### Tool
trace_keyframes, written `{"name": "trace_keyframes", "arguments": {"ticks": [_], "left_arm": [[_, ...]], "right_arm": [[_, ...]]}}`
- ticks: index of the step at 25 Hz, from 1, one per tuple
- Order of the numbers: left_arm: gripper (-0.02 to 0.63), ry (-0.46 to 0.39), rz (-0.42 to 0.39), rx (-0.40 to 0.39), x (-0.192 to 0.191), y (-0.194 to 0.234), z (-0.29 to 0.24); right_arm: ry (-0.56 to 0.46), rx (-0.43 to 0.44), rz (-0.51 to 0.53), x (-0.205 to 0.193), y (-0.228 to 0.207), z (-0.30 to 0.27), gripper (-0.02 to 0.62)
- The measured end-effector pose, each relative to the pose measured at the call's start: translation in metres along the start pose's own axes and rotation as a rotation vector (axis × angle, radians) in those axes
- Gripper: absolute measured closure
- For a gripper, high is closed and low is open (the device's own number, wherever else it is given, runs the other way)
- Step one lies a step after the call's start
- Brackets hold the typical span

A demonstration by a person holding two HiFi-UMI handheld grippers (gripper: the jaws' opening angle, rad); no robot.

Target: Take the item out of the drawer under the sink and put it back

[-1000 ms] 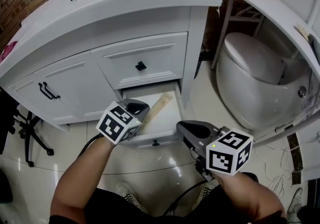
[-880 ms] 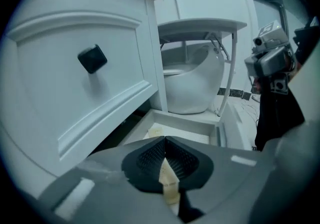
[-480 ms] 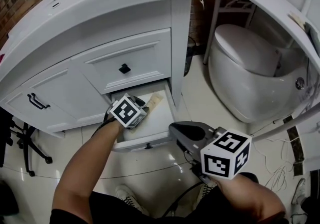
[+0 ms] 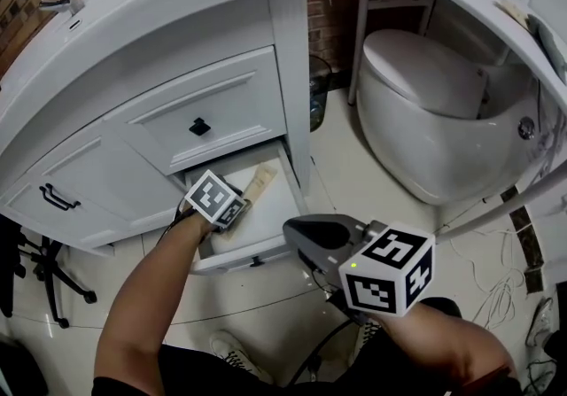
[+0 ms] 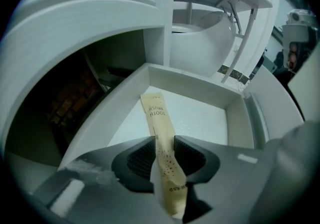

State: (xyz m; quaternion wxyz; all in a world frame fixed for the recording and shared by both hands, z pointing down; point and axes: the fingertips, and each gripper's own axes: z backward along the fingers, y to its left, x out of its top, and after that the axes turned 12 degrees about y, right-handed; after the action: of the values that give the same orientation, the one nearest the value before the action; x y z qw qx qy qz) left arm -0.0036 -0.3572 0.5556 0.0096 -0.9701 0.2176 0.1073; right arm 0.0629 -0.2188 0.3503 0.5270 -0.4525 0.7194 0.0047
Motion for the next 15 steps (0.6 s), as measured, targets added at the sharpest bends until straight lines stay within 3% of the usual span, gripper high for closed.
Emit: {"name": "trace_keyframes", "arguments": {"ticks": [6, 9, 15], "left_arm": [[0.525, -0.007, 0.024, -0.027, 0.001, -0.003, -0.001], [0.566, -0.012, 0.028, -0.005, 0.0, -0.001, 0.003], [0.572, -0.039, 0.042, 0.043, -0.001, 0.003, 0.018]], "right_arm": [[0.001, 0.003, -0.004, 0.0, 0.001, 0.0, 0.592], [-0.002, 0.005, -0.002, 0.001, 0.002, 0.0, 0.592], [-0.012, 0.008, -0.007, 0.003, 0.003, 0.003, 0.592]]}}
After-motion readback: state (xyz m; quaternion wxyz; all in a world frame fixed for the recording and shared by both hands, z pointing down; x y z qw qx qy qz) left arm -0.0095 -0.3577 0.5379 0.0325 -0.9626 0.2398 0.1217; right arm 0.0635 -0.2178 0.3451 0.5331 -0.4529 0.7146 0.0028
